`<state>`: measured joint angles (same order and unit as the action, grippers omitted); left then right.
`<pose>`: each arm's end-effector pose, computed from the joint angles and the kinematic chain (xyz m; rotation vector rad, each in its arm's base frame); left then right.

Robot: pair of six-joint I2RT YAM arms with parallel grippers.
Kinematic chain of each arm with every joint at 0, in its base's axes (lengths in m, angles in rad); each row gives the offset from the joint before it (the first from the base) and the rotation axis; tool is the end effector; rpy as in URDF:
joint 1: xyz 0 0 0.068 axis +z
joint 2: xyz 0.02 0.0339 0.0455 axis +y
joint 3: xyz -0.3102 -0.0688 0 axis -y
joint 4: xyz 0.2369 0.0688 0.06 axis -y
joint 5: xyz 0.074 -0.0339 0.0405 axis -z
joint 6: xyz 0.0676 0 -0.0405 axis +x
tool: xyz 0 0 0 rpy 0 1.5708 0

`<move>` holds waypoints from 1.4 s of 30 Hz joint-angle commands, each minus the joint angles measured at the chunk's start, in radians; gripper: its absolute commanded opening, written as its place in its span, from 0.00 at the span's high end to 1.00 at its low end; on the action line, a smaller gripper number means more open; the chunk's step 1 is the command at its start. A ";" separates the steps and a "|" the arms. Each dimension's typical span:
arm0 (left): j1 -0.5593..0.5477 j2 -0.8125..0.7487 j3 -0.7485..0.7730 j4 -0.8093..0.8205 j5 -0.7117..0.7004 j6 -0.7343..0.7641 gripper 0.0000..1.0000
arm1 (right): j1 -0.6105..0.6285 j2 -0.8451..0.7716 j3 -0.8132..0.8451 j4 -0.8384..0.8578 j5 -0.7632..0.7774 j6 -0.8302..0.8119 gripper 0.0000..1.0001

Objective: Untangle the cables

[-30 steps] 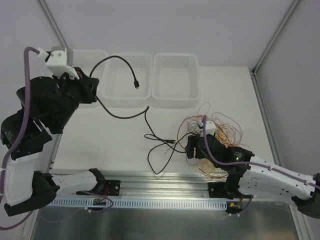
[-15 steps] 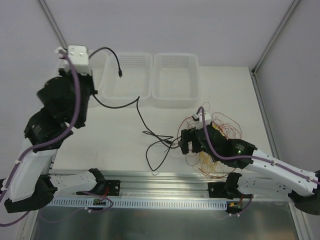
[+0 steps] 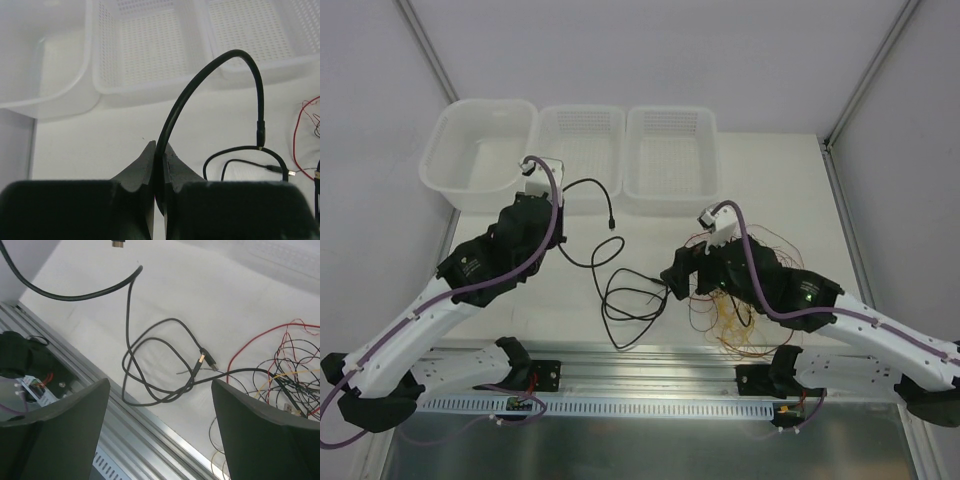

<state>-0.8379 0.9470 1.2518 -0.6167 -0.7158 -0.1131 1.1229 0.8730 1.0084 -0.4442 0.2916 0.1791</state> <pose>0.1439 -0.0935 0.4552 0.1738 1.7961 -0.0015 0.0953 0.1534 0.4005 -0.6831 1.7876 0.6202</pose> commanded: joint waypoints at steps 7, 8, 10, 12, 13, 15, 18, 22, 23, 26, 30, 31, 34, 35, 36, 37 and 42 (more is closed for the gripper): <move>0.144 0.076 -0.293 -0.011 0.208 -0.436 1.00 | 0.002 0.069 -0.094 -0.039 0.029 -0.023 0.13; 0.169 0.096 -0.334 -0.012 0.226 -0.463 1.00 | 0.003 0.072 -0.106 -0.042 0.030 -0.021 0.13; 0.210 0.111 -0.367 -0.009 0.237 -0.529 0.97 | 0.002 0.067 -0.123 -0.045 0.034 -0.017 0.13; 0.227 0.124 -0.396 -0.009 0.240 -0.569 0.87 | 0.003 0.049 -0.154 -0.041 0.035 -0.009 0.13; 0.247 0.128 -0.403 -0.009 0.245 -0.580 0.78 | 0.002 0.043 -0.165 -0.037 0.037 -0.006 0.13; 0.267 0.141 -0.422 -0.009 0.262 -0.606 0.58 | 0.002 0.025 -0.192 -0.028 0.032 -0.001 0.13; 0.276 0.110 -0.425 -0.020 0.349 -0.657 0.32 | 0.002 0.008 -0.205 -0.030 0.030 0.000 0.13; 0.194 -0.019 -0.457 -0.017 0.417 -0.810 0.28 | 0.003 -0.035 -0.237 -0.039 0.040 0.002 0.13; 0.125 -0.027 -0.454 -0.018 0.400 -0.830 0.28 | 0.003 -0.045 -0.241 -0.037 0.044 0.000 0.13; 0.054 0.021 -0.463 -0.018 0.392 -0.895 0.33 | 0.002 -0.071 -0.257 -0.036 0.053 0.003 0.13; 0.030 0.094 -0.509 -0.009 0.371 -1.032 0.49 | 0.002 -0.081 -0.266 -0.044 0.047 0.008 0.13; 0.023 0.108 -0.518 0.003 0.365 -1.051 0.52 | 0.002 -0.091 -0.266 -0.050 0.043 0.011 0.13; 0.020 0.156 -0.554 0.066 0.358 -1.086 0.56 | 0.003 -0.121 -0.287 -0.051 0.037 0.026 0.13; 0.020 0.174 -0.569 0.087 0.361 -1.088 0.56 | 0.002 -0.143 -0.294 -0.050 0.037 0.036 0.13; 0.020 0.183 -0.574 0.106 0.365 -1.088 0.57 | 0.003 -0.152 -0.309 -0.051 0.037 0.040 0.13; 0.020 0.194 -0.586 0.127 0.371 -1.091 0.57 | 0.002 -0.161 -0.315 -0.051 0.037 0.045 0.13; 0.020 0.277 -0.591 0.213 0.378 -1.090 0.58 | 0.003 -0.199 -0.344 -0.060 0.032 0.069 0.13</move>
<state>-0.8062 1.1923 0.6659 -0.4873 -0.3408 -1.1702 1.1229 0.6960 0.6758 -0.4988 0.3206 0.2157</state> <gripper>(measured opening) 0.420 0.868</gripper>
